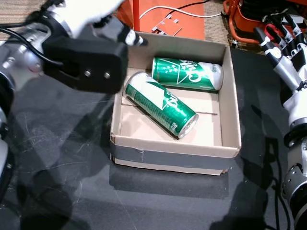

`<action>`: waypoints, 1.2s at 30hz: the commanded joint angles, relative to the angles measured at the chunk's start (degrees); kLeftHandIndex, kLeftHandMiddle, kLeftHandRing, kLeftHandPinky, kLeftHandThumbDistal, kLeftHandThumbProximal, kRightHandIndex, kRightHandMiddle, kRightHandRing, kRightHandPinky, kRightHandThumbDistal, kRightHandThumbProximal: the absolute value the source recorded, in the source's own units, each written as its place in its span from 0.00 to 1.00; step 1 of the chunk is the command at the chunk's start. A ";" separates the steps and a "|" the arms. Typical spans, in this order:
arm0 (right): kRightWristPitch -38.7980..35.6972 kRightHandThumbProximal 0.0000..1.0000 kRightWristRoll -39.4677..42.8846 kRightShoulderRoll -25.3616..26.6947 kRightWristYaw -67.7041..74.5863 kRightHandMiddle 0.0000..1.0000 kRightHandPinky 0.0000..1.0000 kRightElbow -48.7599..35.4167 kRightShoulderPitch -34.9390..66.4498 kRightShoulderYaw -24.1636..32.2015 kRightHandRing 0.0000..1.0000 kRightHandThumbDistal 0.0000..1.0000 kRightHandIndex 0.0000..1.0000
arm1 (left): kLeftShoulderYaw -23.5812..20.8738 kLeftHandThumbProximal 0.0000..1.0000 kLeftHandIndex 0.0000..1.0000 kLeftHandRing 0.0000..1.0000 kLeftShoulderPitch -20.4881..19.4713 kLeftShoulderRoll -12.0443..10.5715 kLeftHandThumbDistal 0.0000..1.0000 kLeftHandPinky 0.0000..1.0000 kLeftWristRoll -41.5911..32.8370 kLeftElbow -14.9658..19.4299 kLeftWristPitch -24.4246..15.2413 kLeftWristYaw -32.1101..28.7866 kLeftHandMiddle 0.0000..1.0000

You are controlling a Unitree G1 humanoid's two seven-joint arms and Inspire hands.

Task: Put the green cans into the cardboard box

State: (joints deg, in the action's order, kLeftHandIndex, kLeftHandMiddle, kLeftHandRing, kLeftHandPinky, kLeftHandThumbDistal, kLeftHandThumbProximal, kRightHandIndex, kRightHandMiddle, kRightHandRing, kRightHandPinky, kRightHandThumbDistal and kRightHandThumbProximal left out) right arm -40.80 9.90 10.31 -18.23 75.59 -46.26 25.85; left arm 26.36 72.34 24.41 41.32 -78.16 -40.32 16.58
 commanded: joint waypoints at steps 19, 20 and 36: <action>-7.16 0.77 4.08 2.47 -5.50 0.87 0.97 -1.87 -1.32 2.73 0.89 1.00 0.85 | -46.21 0.29 1.00 1.00 -21.99 -1.76 0.95 1.00 -55.07 4.06 -10.94 -45.93 1.00; -8.65 0.75 5.66 2.49 -8.22 0.87 0.97 -2.35 -1.39 3.69 0.90 1.00 0.85 | -49.49 0.30 1.00 1.00 -22.82 -2.09 0.91 1.00 -58.95 4.55 -10.61 -50.09 1.00; -24.90 0.60 28.54 -0.67 -41.29 0.84 0.92 -16.28 1.08 8.30 0.89 0.75 0.85 | -76.70 0.55 0.98 1.00 -25.35 -11.57 1.00 1.00 -97.07 20.66 -11.24 -99.39 1.00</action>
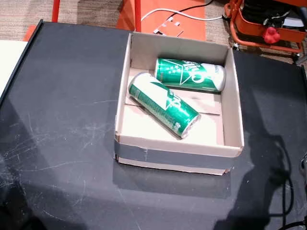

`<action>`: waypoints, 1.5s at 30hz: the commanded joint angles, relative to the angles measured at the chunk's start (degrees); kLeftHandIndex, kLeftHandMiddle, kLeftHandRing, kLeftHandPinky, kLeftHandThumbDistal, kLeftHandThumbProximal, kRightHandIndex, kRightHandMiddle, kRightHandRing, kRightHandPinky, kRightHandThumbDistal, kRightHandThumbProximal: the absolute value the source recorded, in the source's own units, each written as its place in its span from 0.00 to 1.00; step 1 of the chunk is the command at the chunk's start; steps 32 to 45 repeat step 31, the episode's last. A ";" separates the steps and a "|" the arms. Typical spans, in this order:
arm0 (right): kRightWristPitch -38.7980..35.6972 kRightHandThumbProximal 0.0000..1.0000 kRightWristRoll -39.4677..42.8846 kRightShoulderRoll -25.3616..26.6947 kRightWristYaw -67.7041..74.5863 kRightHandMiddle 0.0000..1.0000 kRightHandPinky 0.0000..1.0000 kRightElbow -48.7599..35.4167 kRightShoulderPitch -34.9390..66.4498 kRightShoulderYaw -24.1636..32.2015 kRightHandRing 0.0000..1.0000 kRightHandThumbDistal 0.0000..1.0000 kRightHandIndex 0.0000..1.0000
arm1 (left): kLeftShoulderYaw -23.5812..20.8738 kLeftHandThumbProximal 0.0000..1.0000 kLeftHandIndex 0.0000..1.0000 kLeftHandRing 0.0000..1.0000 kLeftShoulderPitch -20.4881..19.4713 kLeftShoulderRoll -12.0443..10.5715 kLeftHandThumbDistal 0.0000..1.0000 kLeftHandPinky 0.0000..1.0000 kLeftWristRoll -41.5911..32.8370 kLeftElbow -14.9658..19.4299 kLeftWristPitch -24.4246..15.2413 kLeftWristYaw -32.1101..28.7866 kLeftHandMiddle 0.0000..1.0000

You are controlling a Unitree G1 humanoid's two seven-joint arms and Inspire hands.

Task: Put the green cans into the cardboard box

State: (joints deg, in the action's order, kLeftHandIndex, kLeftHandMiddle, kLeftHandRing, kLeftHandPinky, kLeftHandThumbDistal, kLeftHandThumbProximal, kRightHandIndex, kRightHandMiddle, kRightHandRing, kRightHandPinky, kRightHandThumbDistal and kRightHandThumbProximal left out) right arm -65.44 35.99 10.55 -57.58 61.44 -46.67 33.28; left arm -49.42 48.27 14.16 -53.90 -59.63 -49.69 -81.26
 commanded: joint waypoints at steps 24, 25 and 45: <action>-2.67 0.89 17.49 -5.97 -17.75 0.86 0.96 -17.10 6.79 2.93 0.91 0.97 0.84 | 1.74 0.53 1.00 1.00 -13.66 -7.97 0.94 1.00 -9.13 28.33 5.38 -0.56 1.00; -3.01 0.90 17.31 -6.10 -17.51 0.86 0.97 -16.77 6.54 2.93 0.91 0.97 0.84 | 1.87 0.55 0.99 1.00 -13.67 -7.96 0.93 1.00 -9.00 28.22 5.46 -0.36 1.00; -9.10 0.95 14.06 -5.94 -13.77 0.92 1.00 -13.50 5.06 2.29 0.96 0.93 0.90 | 2.12 0.73 0.99 1.00 -13.01 -8.01 0.75 1.00 -8.49 28.84 3.27 1.05 0.99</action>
